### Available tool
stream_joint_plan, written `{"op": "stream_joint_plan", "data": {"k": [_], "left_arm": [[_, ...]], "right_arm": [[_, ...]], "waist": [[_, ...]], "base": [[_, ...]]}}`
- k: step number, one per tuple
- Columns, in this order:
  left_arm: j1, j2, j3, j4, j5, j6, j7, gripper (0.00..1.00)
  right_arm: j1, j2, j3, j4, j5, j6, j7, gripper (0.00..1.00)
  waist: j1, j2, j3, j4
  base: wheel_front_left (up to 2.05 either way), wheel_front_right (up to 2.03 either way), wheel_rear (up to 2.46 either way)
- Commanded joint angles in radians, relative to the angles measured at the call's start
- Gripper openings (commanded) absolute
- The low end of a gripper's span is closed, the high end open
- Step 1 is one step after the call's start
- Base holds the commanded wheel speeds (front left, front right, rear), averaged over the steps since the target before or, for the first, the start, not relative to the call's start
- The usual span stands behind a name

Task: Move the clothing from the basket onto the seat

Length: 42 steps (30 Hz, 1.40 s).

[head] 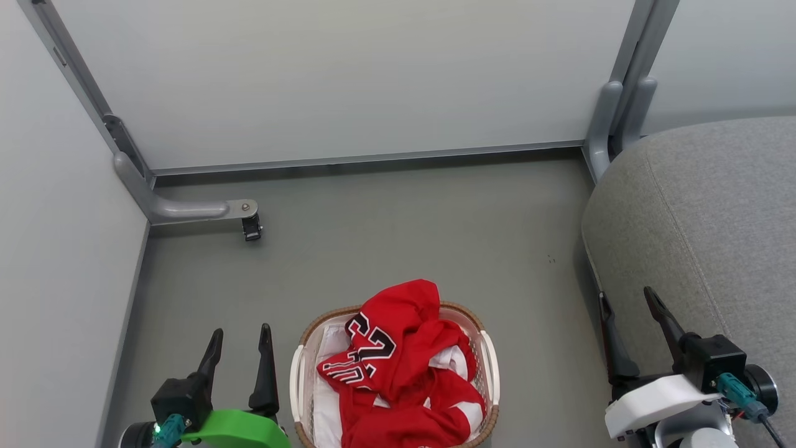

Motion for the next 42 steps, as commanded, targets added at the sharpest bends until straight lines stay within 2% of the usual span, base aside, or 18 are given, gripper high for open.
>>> {"op": "stream_joint_plan", "data": {"k": [1,6,28,35,42], "left_arm": [[0.005,0.007,-0.002,0.005,0.025,0.006,-0.010,1.00],[0.003,0.007,-0.006,0.014,0.051,0.004,-0.020,1.00],[-0.017,0.007,-0.001,0.023,0.039,0.004,-0.016,1.00],[-0.106,0.007,-0.029,0.032,0.077,-0.013,-0.015,1.00],[-0.294,0.007,-0.105,0.101,0.117,-0.035,-0.015,1.00]], "right_arm": [[0.009,-0.006,0.001,0.003,-0.021,0.000,-0.009,1.00],[0.010,-0.007,0.003,0.007,-0.048,0.000,-0.017,1.00],[-0.004,-0.007,-0.006,-0.002,-0.028,0.000,-0.016,1.00],[-0.066,-0.006,-0.024,-0.037,-0.032,0.000,-0.016,1.00],[-0.187,-0.006,-0.059,-0.085,-0.033,0.000,-0.016,1.00]], "waist": [[0.0000,0.0000,0.000,0.000],[0.0000,0.0000,0.000,0.002],[0.0000,0.0000,0.026,0.002],[0.0000,0.0000,0.144,-0.016],[0.0000,0.0000,0.353,-0.058]], "base": [[0.00,0.00,0.00],[0.00,0.00,0.00],[0.00,0.00,0.00],[0.00,0.00,0.00],[0.00,0.00,0.00]]}}
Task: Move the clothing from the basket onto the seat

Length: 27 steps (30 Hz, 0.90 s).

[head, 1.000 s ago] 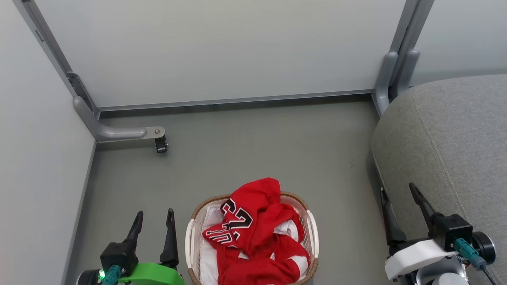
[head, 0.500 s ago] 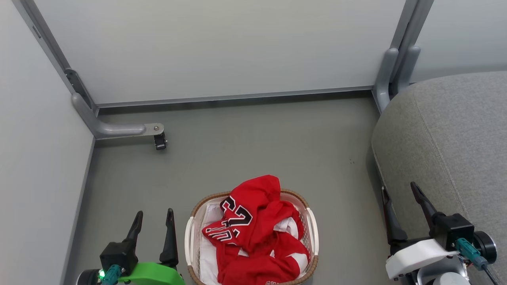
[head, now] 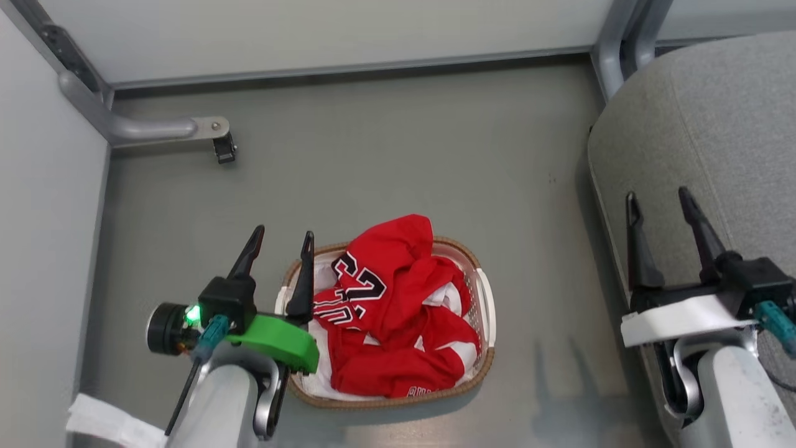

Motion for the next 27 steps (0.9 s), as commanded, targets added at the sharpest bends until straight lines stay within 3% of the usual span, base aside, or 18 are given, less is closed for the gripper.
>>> {"op": "stream_joint_plan", "data": {"k": [1,14,27], "left_arm": [[-0.054,0.006,-0.012,0.022,0.010,-0.007,0.000,1.00],[-0.353,0.007,-0.223,0.361,0.044,-0.042,0.000,1.00],[-0.501,0.007,-0.383,0.625,-0.066,-0.049,0.001,1.00]], "right_arm": [[-0.038,-0.005,-0.008,-0.014,0.003,0.000,-0.005,1.00],[-0.227,-0.004,-0.039,-0.091,0.038,0.000,-0.005,1.00],[-0.296,-0.004,-0.008,-0.106,0.082,0.000,-0.005,1.00]], "waist": [[0.0000,-0.0001,0.180,-0.050],[0.0000,-0.0001,0.488,-0.157],[0.0000,-0.0001,0.610,-0.222]], "base": [[0.00,0.00,0.00],[0.00,0.00,0.00],[0.00,0.00,0.00]]}}
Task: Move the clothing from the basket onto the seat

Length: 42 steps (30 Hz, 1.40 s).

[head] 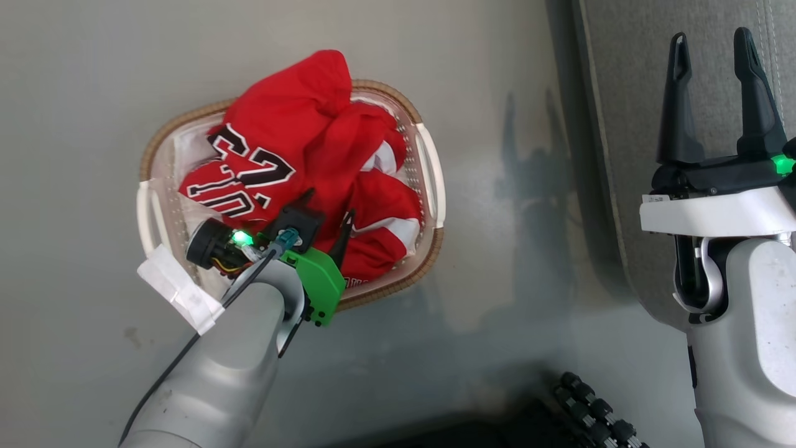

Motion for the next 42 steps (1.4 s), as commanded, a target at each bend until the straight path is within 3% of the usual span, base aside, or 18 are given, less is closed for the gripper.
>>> {"op": "stream_joint_plan", "data": {"k": [1,6,18,19,20,21,22,23,25,34,42], "left_arm": [[-0.032,0.009,-0.009,0.021,-0.006,-0.004,0.001,1.00],[-0.077,0.025,-0.003,0.077,-0.028,0.000,0.000,1.00],[-0.117,0.048,0.025,0.120,-0.027,0.096,0.000,1.00],[-0.120,0.047,0.027,0.124,-0.029,0.103,0.000,0.96],[-0.121,0.046,0.030,0.125,-0.033,0.106,0.000,0.85],[-0.121,0.045,0.031,0.127,-0.035,0.110,0.000,0.48],[-0.122,0.044,0.032,0.126,-0.037,0.114,0.000,0.40],[-0.123,0.043,0.034,0.122,-0.038,0.119,0.000,0.22],[-0.121,0.038,0.038,0.114,-0.042,0.125,0.000,0.00],[-0.072,0.023,0.054,0.041,-0.052,0.118,0.000,0.00],[-0.003,0.028,0.067,-0.071,-0.042,0.084,0.000,0.00]], "right_arm": [[-0.020,-0.002,0.003,0.000,0.008,-0.001,-0.005,1.00],[-0.024,-0.002,0.017,-0.005,0.022,-0.001,-0.005,1.00],[-0.039,-0.002,0.024,-0.007,0.035,-0.001,-0.005,1.00],[-0.040,-0.003,0.024,-0.007,0.036,-0.001,-0.005,1.00],[-0.040,-0.003,0.024,-0.007,0.036,-0.001,-0.005,1.00],[-0.040,-0.003,0.024,-0.006,0.037,-0.001,-0.005,1.00],[-0.040,-0.003,0.024,-0.005,0.037,-0.001,-0.005,1.00],[-0.040,-0.003,0.024,-0.003,0.037,-0.001,-0.005,1.00],[-0.040,-0.003,0.023,0.000,0.037,-0.001,-0.005,1.00],[-0.030,-0.003,0.008,0.020,0.023,-0.001,-0.005,1.00],[0.010,-0.003,-0.015,0.058,-0.007,-0.001,-0.005,1.00]], "waist": [[-0.0001,-0.0001,0.062,-0.056],[-0.0001,-0.0001,0.082,-0.073],[-0.0001,-0.0001,0.101,-0.083],[-0.0001,-0.0001,0.101,-0.082],[-0.0001,-0.0001,0.102,-0.082],[-0.0001,-0.0001,0.102,-0.081],[-0.0001,-0.0001,0.101,-0.081],[-0.0001,-0.0001,0.101,-0.080],[-0.0001,-0.0001,0.098,-0.078],[-0.0001,-0.0001,0.046,-0.049],[-0.0001,-0.0001,-0.071,0.004]], "base": [[0.00,0.00,0.00],[0.00,0.00,0.00],[0.00,0.00,0.00],[0.00,0.00,0.00],[0.00,0.00,0.00],[0.00,0.00,0.00],[0.00,0.00,0.00],[0.00,0.00,0.00],[0.00,0.00,0.00],[0.00,0.00,0.00],[0.00,0.00,0.00]]}}
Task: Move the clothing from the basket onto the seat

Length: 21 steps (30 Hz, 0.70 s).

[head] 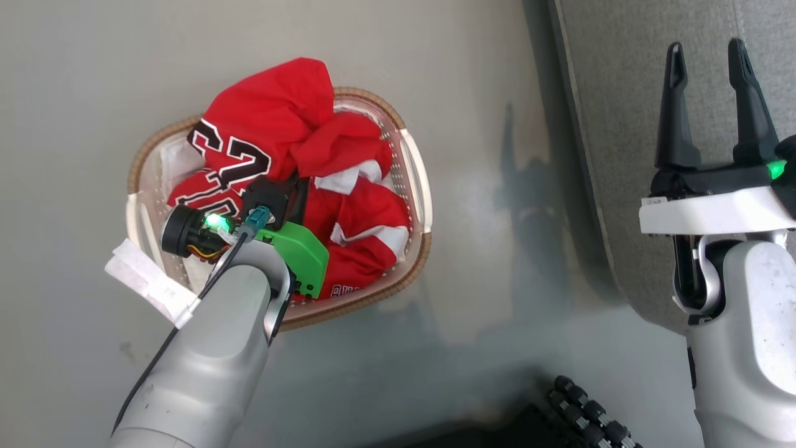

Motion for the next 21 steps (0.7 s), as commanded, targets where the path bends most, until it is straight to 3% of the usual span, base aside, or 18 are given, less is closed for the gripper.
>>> {"op": "stream_joint_plan", "data": {"k": [1,13,21], "left_arm": [[0.019,0.005,0.005,-0.019,0.010,-0.009,0.000,0.00],[0.080,0.029,-0.009,-0.205,0.008,-0.082,0.000,0.00],[0.028,0.068,-0.123,-0.306,-0.061,-0.091,0.022,0.00]], "right_arm": [[0.020,-0.004,-0.009,0.009,-0.013,-0.001,-0.005,1.00],[0.159,-0.004,-0.058,0.084,-0.072,-0.001,-0.005,1.00],[0.248,-0.004,-0.050,0.120,-0.079,-0.001,-0.005,1.00]], "waist": [[0.0000,-0.0001,-0.078,0.046],[0.0000,-0.0001,-0.378,0.153],[0.0000,-0.0001,-0.557,0.177]], "base": [[0.00,0.00,0.00],[0.00,0.00,0.00],[0.00,0.00,0.00]]}}
